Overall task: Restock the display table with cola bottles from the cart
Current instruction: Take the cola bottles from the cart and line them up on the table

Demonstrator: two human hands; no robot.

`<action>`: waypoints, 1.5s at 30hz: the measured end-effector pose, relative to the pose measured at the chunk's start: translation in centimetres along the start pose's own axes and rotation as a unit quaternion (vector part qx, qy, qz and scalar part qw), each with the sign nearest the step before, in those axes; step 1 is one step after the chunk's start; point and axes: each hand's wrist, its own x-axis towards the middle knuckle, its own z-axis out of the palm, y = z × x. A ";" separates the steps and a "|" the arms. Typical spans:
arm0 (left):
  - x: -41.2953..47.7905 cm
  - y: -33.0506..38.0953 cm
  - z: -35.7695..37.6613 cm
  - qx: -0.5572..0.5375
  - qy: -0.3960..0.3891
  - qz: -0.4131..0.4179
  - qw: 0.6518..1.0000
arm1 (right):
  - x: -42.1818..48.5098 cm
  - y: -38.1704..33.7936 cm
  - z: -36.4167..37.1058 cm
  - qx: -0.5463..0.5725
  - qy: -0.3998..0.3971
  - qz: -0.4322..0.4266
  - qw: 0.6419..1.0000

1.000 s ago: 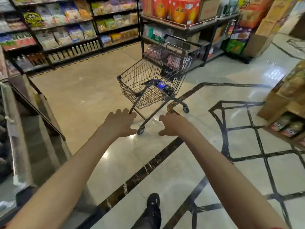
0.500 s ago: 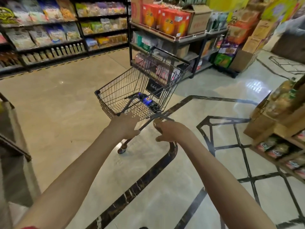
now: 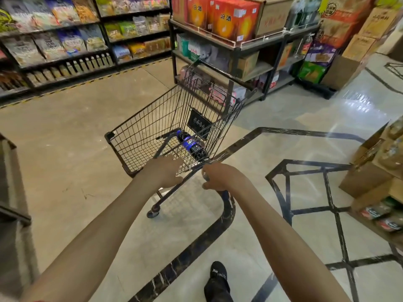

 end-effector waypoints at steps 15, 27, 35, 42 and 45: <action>18.3 -2.2 -4.0 -0.095 0.041 -0.124 0.987 | 18.3 12.5 -7.1 -0.017 -0.027 -0.062 0.998; 32.0 -9.6 -1.9 -0.163 0.011 -0.157 0.974 | 34.1 12.7 -11.7 -0.030 -0.085 -0.085 0.992; 39.9 -13.7 -1.1 -0.214 -0.016 -0.175 0.961 | 44.0 13.3 -10.6 -0.019 -0.147 -0.087 0.985; 47.1 -16.1 0.5 -0.245 -0.081 -0.189 0.948 | 52.2 15.5 -8.9 -0.025 -0.215 -0.086 0.973; 50.5 -16.6 1.1 -0.257 -0.123 -0.202 0.937 | 55.7 16.7 -8.0 -0.025 -0.248 -0.090 0.964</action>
